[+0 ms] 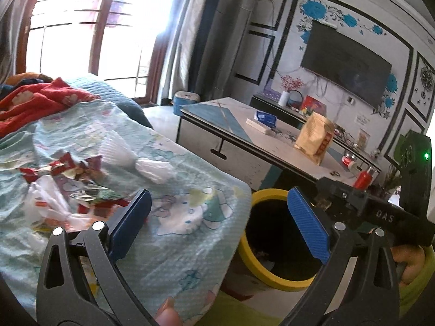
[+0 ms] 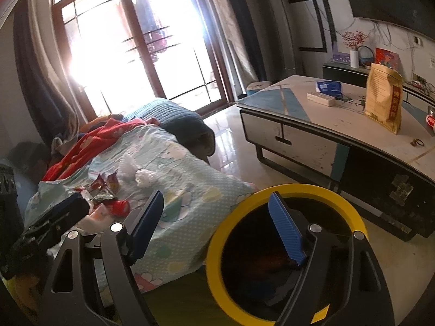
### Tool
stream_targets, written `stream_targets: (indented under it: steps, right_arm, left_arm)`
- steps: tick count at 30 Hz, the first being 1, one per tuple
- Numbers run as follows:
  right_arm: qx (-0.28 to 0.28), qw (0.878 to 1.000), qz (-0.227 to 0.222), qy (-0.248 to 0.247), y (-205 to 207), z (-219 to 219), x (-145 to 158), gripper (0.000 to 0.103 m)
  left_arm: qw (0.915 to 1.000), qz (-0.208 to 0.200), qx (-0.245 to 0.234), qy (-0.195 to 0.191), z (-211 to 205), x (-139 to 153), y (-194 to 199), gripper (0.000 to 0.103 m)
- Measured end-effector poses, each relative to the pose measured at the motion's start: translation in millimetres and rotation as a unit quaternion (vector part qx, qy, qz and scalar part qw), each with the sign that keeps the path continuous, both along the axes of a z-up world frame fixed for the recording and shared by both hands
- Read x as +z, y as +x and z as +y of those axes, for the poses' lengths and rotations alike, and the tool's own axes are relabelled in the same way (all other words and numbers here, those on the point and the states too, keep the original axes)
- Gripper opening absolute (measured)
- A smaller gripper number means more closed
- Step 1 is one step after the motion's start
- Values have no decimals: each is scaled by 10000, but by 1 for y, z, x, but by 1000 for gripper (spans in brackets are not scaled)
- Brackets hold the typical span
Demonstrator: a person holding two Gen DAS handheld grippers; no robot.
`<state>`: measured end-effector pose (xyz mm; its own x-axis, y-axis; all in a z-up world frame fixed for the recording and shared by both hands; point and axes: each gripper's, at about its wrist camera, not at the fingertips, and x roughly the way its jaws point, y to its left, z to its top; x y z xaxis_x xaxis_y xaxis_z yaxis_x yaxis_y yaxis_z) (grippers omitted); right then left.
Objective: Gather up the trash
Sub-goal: 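Move both tools back over the remaining trash on the bed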
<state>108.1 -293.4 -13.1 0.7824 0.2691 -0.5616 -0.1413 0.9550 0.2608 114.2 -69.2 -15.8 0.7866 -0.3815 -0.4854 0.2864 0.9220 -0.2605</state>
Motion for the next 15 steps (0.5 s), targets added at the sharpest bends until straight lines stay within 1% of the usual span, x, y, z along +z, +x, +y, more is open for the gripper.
stream_targets:
  steps: [6, 15]
  right_arm:
    - [242, 9997, -37, -6, 0, 21, 2, 77]
    - [677, 9977, -78, -42, 1, 59, 6, 78]
  left_arm:
    - [9994, -104, 339, 17, 24, 6, -4, 92]
    - [9957, -210, 894, -120, 70, 18, -8, 92]
